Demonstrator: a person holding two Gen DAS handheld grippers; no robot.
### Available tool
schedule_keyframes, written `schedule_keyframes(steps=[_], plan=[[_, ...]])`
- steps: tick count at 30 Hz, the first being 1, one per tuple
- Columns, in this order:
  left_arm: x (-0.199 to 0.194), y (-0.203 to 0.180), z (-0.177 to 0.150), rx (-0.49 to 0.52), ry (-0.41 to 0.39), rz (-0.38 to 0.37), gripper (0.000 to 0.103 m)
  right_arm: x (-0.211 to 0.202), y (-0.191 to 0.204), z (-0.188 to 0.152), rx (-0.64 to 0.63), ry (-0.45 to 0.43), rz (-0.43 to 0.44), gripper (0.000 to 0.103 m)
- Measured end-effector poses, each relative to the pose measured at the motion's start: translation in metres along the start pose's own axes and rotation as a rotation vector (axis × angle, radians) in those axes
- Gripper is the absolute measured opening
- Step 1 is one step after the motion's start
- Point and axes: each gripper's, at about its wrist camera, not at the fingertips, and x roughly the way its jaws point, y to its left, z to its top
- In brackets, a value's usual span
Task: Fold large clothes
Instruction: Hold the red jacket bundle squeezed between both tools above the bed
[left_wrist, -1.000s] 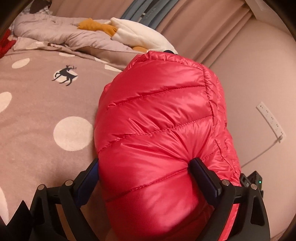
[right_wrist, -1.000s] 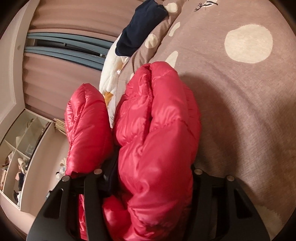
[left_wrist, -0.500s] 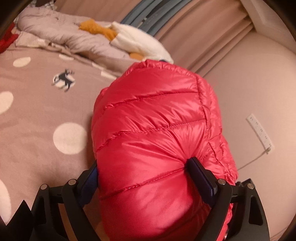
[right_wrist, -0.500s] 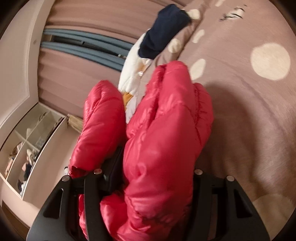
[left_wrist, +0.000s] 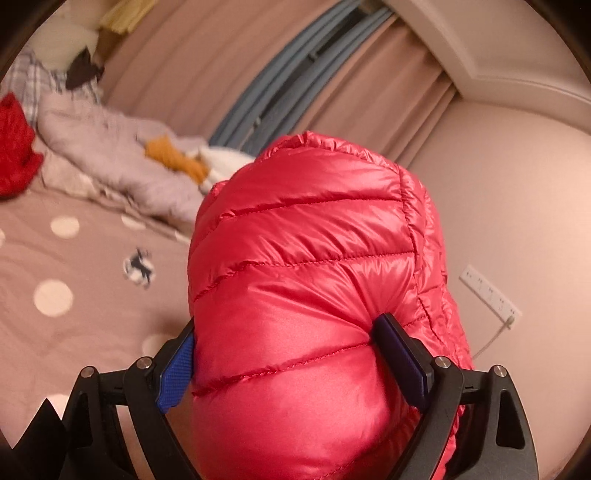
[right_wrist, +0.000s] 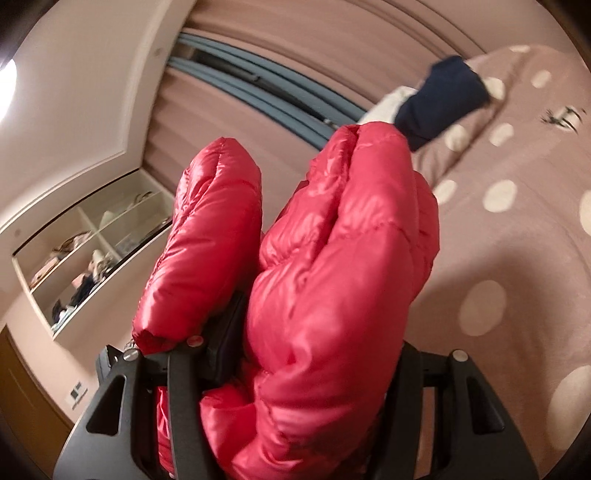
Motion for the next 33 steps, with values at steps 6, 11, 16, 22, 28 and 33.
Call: schedule_keyframes(steps=[6,11,16,22,28,33], plan=[[-0.021,0.003,0.011,0.038,-0.108,-0.011,0.09,0.002,0.024,-0.003,-0.072,0.014,0.069,0.054],[-0.022,0.012,0.014,0.025,-0.124,-0.015,0.09,0.009,0.032,-0.005,-0.108,0.015,0.085,0.055],[-0.028,0.015,0.013,0.027,-0.132,-0.015,0.09,0.009,0.034,-0.009,-0.112,0.017,0.093,0.055],[-0.039,0.014,0.012,0.022,-0.136,0.004,0.09,0.01,0.035,-0.01,-0.122,0.036,0.088,0.056],[-0.045,0.015,0.014,0.022,-0.151,0.016,0.09,0.013,0.04,-0.012,-0.132,0.045,0.098,0.056],[-0.04,0.012,0.022,0.05,-0.157,0.03,0.09,0.019,0.043,-0.007,-0.147,0.031,0.092,0.056]])
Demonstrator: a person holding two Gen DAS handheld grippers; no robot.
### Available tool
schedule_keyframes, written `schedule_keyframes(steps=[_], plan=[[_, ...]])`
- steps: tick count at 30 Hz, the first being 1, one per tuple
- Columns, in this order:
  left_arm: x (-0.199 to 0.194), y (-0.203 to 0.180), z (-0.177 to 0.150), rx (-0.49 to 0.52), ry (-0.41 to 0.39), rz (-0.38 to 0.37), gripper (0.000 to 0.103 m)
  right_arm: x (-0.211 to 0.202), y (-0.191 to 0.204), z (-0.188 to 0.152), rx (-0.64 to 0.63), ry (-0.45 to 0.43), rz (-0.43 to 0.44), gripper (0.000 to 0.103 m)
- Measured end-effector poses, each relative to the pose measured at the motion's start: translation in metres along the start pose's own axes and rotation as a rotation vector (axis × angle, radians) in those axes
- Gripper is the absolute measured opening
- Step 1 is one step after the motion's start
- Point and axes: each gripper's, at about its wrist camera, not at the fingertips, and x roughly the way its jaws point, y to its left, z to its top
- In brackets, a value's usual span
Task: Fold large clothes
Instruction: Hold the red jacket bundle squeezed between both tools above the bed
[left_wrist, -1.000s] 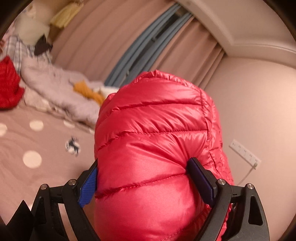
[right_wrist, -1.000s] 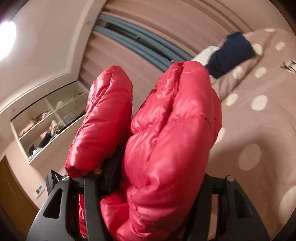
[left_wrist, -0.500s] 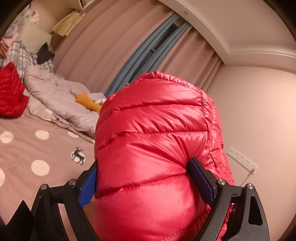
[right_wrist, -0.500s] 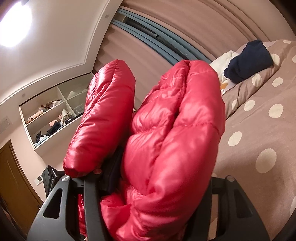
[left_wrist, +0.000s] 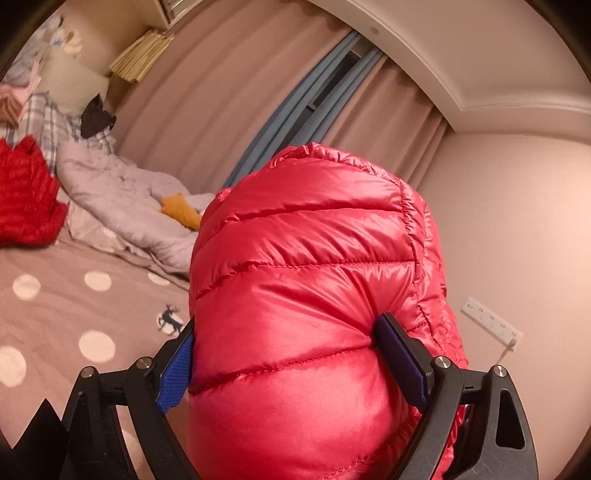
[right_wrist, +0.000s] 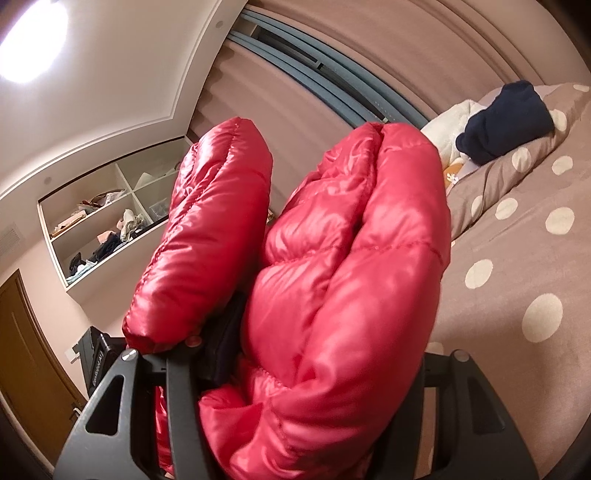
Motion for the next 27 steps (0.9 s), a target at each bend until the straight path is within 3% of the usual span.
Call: schedule_keyframes(steps=[9,17,23,27], plan=[[0.013,-0.007,0.01,0.084,-0.008,0.03,0.09,0.015,-0.012,0.008,0.012,-0.022,0.035,0.056],[0.038,0.015,0.002,0.061,0.02,0.08,0.09,0.037,-0.036,0.004,0.043,0.003,0.034,0.057],[0.077,0.048,-0.011,0.017,0.055,0.081,0.09,0.057,-0.055,-0.003,-0.026,0.018,-0.09,0.057],[0.129,0.085,-0.042,-0.008,0.181,0.216,0.09,0.084,-0.069,-0.017,-0.155,0.016,-0.338,0.056]])
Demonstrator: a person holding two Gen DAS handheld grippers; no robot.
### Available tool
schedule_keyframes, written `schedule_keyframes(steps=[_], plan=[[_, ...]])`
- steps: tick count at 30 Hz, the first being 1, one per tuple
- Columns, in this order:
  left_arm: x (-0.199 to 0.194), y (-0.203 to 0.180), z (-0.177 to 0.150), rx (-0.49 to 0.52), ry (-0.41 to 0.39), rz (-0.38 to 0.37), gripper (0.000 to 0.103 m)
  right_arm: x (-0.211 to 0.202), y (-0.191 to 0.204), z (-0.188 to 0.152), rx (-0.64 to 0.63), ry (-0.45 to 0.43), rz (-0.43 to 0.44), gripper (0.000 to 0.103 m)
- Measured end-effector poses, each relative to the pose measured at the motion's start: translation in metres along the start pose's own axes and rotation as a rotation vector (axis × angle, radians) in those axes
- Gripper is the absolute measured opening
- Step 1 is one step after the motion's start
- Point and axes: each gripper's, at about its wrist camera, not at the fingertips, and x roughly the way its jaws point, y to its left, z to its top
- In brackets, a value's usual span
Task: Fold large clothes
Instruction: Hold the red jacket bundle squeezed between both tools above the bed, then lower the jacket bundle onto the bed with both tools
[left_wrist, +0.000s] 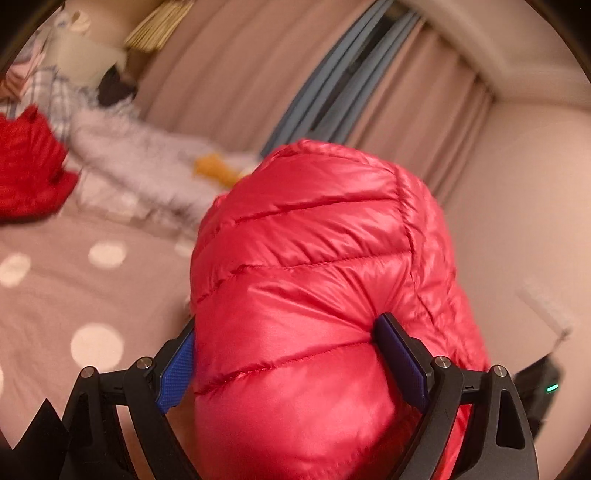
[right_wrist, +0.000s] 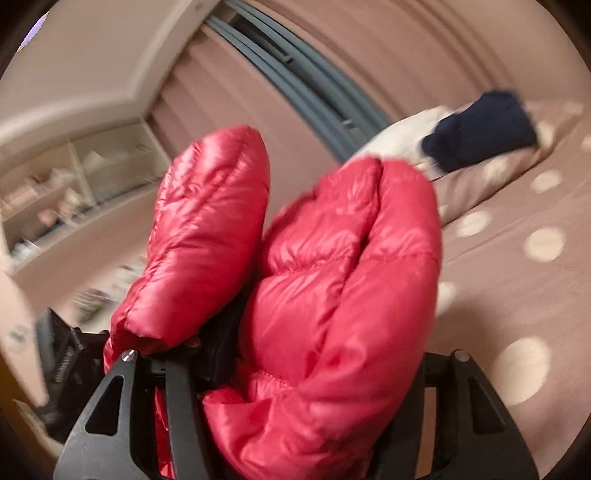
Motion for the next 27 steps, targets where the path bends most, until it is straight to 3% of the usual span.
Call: schedule_keyframes(steps=[2,4,6,8,12,14,15,17,19,20,22,24,26,27], plan=[[0.029,0.009,-0.012,0.026,0.093,0.099,0.09,0.026,-0.012,-0.014,0.001,0.075,-0.135,0.056],[0.046,0.018,-0.025,0.042,0.131,0.156,0.09,0.056,-0.033,-0.032,0.038,0.221,-0.272,0.056],[0.043,0.02,-0.029,0.044,0.119,0.176,0.091,0.066,-0.046,-0.044,0.054,0.278,-0.318,0.057],[0.037,0.016,-0.026,0.056,0.132,0.194,0.091,0.062,-0.044,-0.042,0.051,0.284,-0.353,0.07],[0.015,0.015,-0.015,0.005,0.105,0.248,0.091,0.041,-0.014,-0.028,-0.041,0.237,-0.404,0.076],[-0.008,0.013,-0.008,-0.005,0.036,0.232,0.091,0.027,0.003,-0.02,-0.072,0.202,-0.396,0.079],[-0.016,0.012,-0.005,0.002,-0.002,0.217,0.091,0.016,0.011,-0.016,-0.087,0.169,-0.393,0.081],[-0.034,0.01,0.001,0.02,-0.065,0.232,0.091,0.0,0.019,-0.008,-0.121,0.093,-0.427,0.098],[-0.044,0.01,0.003,0.039,-0.086,0.288,0.087,-0.017,0.026,0.0,-0.161,0.007,-0.472,0.102],[-0.045,0.012,0.003,0.041,-0.09,0.308,0.08,-0.027,0.03,0.003,-0.176,-0.034,-0.458,0.102],[-0.039,0.022,0.002,0.016,-0.056,0.334,0.067,-0.033,0.031,0.006,-0.172,-0.067,-0.368,0.097],[-0.024,0.033,-0.001,-0.016,0.01,0.317,0.055,-0.026,0.028,0.005,-0.132,-0.002,-0.225,0.08],[-0.01,0.039,-0.01,-0.038,0.064,0.286,0.051,-0.007,0.024,0.0,-0.108,0.082,-0.172,0.056],[-0.001,0.04,-0.015,-0.039,0.089,0.278,0.05,0.007,0.021,-0.006,-0.104,0.12,-0.184,0.05]])
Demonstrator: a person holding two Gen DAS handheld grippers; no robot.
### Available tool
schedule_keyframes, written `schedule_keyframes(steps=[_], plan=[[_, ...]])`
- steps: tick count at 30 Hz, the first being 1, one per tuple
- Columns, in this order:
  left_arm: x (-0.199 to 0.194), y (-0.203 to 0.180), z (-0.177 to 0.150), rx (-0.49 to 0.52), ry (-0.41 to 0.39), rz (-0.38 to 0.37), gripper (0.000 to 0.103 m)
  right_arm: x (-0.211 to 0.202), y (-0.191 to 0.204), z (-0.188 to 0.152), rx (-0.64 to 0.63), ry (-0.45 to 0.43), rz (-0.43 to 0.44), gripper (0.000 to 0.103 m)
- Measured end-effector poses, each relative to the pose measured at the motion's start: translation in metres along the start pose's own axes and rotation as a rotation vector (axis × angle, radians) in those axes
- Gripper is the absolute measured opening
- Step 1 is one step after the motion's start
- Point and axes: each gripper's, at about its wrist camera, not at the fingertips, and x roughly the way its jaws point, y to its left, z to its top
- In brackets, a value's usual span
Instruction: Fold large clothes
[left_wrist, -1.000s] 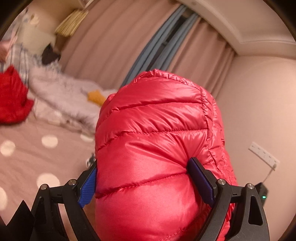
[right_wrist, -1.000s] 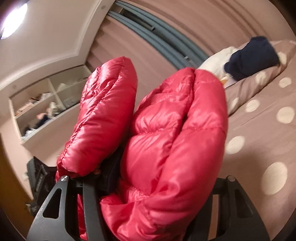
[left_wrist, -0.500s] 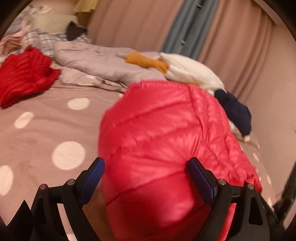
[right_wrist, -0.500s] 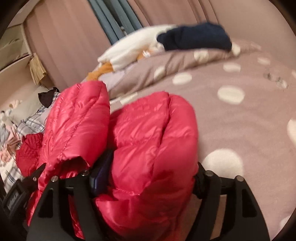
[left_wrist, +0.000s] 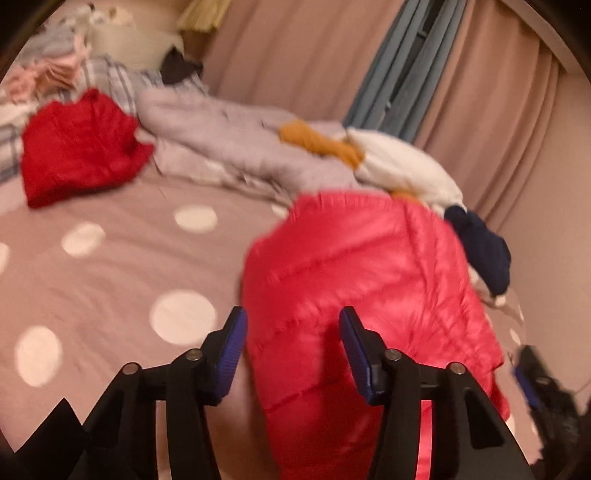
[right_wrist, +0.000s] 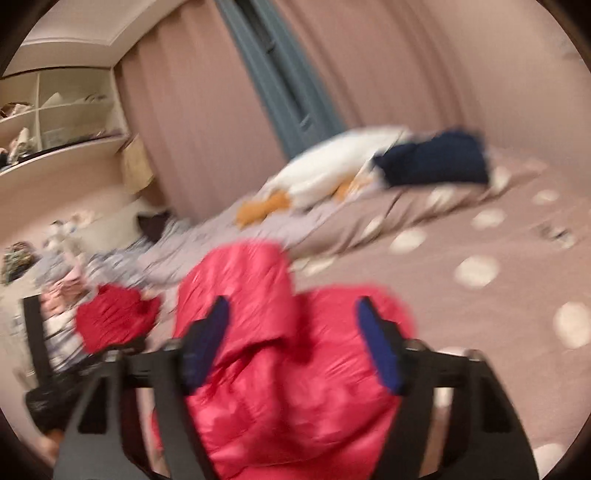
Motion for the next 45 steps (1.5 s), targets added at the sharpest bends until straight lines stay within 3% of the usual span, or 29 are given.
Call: schedule_keyframes(steps=[1,2,4,6,13,17,22,24,27,29,32,36,41,45], plan=[[0.011,-0.002,-0.005,0.012,0.026,0.001,0.05,0.014,0.0,-0.004,0.001,0.045,-0.027,0.036],[0.02,-0.005,-0.012,0.034,0.039,0.006,0.05,0.036,-0.005,-0.012,0.007,0.125,-0.083,0.031],[0.033,-0.012,-0.024,0.078,0.051,0.017,0.059,0.071,-0.018,-0.028,0.007,0.243,-0.174,0.033],[0.034,-0.022,-0.029,0.109,0.057,0.058,0.059,0.09,-0.03,-0.04,-0.027,0.271,-0.224,0.033],[0.014,-0.025,-0.02,0.087,0.076,0.112,0.059,0.066,-0.038,-0.03,0.061,0.303,-0.204,0.034],[-0.024,-0.033,-0.009,0.084,0.042,0.119,0.059,0.02,-0.025,-0.012,0.061,0.214,-0.154,0.038],[-0.098,-0.051,-0.005,0.16,-0.125,0.16,0.059,-0.055,-0.013,0.0,0.052,0.074,-0.136,0.048],[-0.13,-0.056,-0.008,0.195,-0.197,0.209,0.059,-0.077,-0.01,0.003,0.054,0.034,-0.12,0.051],[-0.161,-0.057,-0.006,0.216,-0.24,0.212,0.061,-0.105,-0.006,0.006,0.037,-0.023,-0.107,0.055],[-0.184,-0.053,-0.005,0.185,-0.294,0.174,0.087,-0.119,-0.003,0.005,0.014,-0.056,-0.116,0.063],[-0.212,-0.043,-0.005,0.118,-0.392,0.105,0.102,-0.14,0.004,0.002,-0.003,-0.116,-0.115,0.08],[-0.23,-0.038,-0.003,0.083,-0.46,0.091,0.102,-0.154,0.012,0.0,-0.029,-0.149,-0.1,0.103],[-0.229,-0.039,-0.002,0.102,-0.487,0.164,0.102,-0.163,0.026,-0.002,-0.074,-0.223,-0.138,0.103],[-0.231,-0.037,-0.003,0.075,-0.484,0.1,0.102,-0.161,0.034,-0.003,-0.101,-0.222,-0.142,0.103]])
